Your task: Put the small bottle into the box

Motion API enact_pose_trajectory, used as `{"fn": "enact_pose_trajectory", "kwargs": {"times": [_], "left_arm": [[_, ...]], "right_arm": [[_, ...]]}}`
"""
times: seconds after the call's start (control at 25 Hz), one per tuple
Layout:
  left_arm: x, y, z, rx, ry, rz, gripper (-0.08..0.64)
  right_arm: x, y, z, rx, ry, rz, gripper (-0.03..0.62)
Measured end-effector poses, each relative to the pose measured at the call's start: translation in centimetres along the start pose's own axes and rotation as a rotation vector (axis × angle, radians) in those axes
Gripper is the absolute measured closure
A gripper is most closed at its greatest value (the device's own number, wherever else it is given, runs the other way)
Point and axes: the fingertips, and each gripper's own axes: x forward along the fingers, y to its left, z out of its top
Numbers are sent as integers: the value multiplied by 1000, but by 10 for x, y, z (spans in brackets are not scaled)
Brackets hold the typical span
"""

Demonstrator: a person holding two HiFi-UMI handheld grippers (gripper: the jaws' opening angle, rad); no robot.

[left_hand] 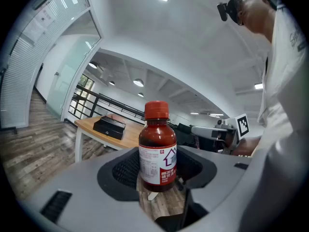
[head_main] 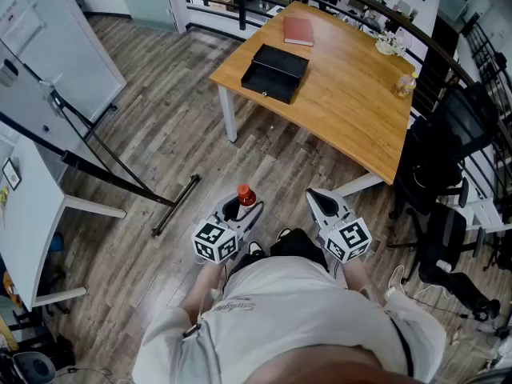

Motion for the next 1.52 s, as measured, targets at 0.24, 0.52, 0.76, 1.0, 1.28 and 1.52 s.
{"fn": "enact_pose_trajectory", "kwargs": {"times": [0.24,0.52,0.76,1.0,1.28,1.52], "left_arm": [[5,3,1,-18,12,-1,331],[9,2,15,22,9,-21,331],[15,0,17,11,-7,-45,331],[14,19,1,-23,61,-13,331],[46,52,9,-53,67,-11,331],[68,85,49,-13,121,4,331]], "right_arm": [[3,-2,-2,12,3,7,598],[3,-17,20,28,-82,-54,598],[-12,-16,-12,80,-9,-81,598],[-4,-18,-32,152,36,-93,598],[52,-44,-28,155,41,-35,598],[119,-80,-21,233,-17,-17,598]]}}
